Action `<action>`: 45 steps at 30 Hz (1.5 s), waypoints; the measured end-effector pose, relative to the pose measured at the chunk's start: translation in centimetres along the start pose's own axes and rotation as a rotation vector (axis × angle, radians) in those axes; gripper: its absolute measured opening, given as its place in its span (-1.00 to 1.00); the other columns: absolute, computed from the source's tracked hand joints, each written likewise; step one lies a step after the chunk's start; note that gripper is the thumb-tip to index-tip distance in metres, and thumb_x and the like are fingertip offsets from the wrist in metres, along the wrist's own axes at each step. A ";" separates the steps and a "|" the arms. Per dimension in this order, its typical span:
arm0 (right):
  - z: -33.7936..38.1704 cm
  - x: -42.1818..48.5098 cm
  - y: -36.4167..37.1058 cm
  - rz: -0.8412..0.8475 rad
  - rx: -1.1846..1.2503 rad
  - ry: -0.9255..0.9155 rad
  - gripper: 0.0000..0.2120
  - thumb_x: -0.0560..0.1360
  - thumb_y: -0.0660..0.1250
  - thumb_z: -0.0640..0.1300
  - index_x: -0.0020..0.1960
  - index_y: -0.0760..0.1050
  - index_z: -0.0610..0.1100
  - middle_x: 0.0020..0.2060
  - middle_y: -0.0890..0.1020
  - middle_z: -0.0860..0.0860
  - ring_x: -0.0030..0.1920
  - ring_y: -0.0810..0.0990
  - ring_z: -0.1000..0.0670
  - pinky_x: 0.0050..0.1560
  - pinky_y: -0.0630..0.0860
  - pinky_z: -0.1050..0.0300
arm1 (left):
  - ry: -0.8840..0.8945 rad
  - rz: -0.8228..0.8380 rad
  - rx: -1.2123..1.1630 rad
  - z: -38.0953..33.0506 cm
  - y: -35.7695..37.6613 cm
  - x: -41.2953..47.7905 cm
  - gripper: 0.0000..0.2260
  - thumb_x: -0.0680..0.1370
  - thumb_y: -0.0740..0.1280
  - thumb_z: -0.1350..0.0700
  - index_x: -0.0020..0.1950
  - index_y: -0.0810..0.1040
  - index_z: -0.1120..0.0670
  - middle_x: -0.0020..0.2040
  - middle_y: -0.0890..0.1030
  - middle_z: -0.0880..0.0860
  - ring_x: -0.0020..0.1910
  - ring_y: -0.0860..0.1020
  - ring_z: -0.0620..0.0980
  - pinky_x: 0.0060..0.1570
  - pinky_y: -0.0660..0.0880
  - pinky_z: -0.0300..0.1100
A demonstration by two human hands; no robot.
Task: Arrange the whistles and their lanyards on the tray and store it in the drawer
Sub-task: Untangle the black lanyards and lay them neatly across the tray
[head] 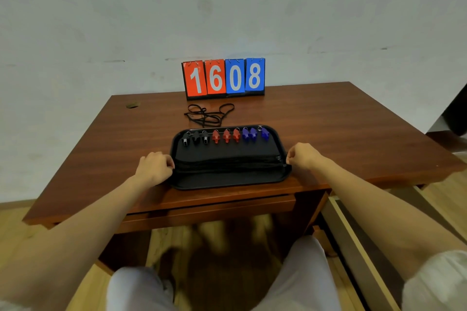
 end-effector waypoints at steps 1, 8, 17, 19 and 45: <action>0.0 -0.1 0.1 -0.007 0.002 -0.006 -0.85 0.53 0.29 -0.20 -0.04 0.64 -0.20 -0.01 0.68 -0.13 0.01 0.62 -0.10 0.04 0.53 0.03 | 0.001 0.002 0.014 0.0 0.1 -0.1 -0.81 0.53 0.21 0.17 -0.01 0.60 -0.01 0.09 0.53 0.09 0.16 0.45 0.14 0.19 0.30 0.00; 0.1 -0.6 1.0 -0.019 0.030 -0.042 -0.89 0.52 0.31 -0.23 -0.13 0.61 -0.16 -0.04 0.68 -0.10 -0.06 0.62 -0.07 -0.04 0.53 0.08 | -0.038 0.007 0.137 -0.5 0.2 -0.8 -0.80 0.50 0.21 0.15 -0.02 0.59 -0.06 0.06 0.52 0.04 0.18 0.38 0.10 0.19 0.20 0.01; 0.1 -0.9 1.0 -0.086 -0.042 -0.060 -0.88 0.54 0.29 -0.18 -0.07 0.61 -0.16 -0.08 0.69 -0.06 -0.08 0.63 -0.05 -0.01 0.57 0.01 | -0.095 -0.010 0.231 -0.9 -0.1 -1.4 -0.83 0.43 0.26 0.05 -0.03 0.59 -0.06 0.10 0.44 0.07 0.21 0.30 0.14 0.22 0.18 0.06; 0.2 -1.0 1.0 -0.105 -0.066 -0.058 -0.87 0.54 0.30 -0.16 -0.06 0.61 -0.14 -0.09 0.69 -0.05 -0.07 0.63 -0.06 -0.01 0.58 0.00 | -0.095 -0.022 0.244 -1.0 -0.1 -1.4 -0.80 0.43 0.26 0.05 0.01 0.59 -0.04 0.12 0.43 0.08 0.22 0.29 0.14 0.23 0.19 0.06; 8.1 -0.2 1.3 -0.138 -0.168 -0.423 -0.74 0.46 0.41 -0.04 0.12 0.56 -0.08 0.04 0.57 -0.05 0.15 0.43 -0.07 0.16 0.40 0.02 | 0.244 -0.119 0.042 -7.9 0.6 0.6 -0.67 0.53 0.30 -0.09 0.27 0.46 -0.05 0.28 0.42 0.02 0.34 0.28 0.08 0.28 0.15 0.00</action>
Point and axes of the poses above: each hand's wrist, its own x-axis towards the middle knuckle, its own y-axis out of the palm, z = x × y, the point moved 6 cm from there along x, towards the middle knuckle
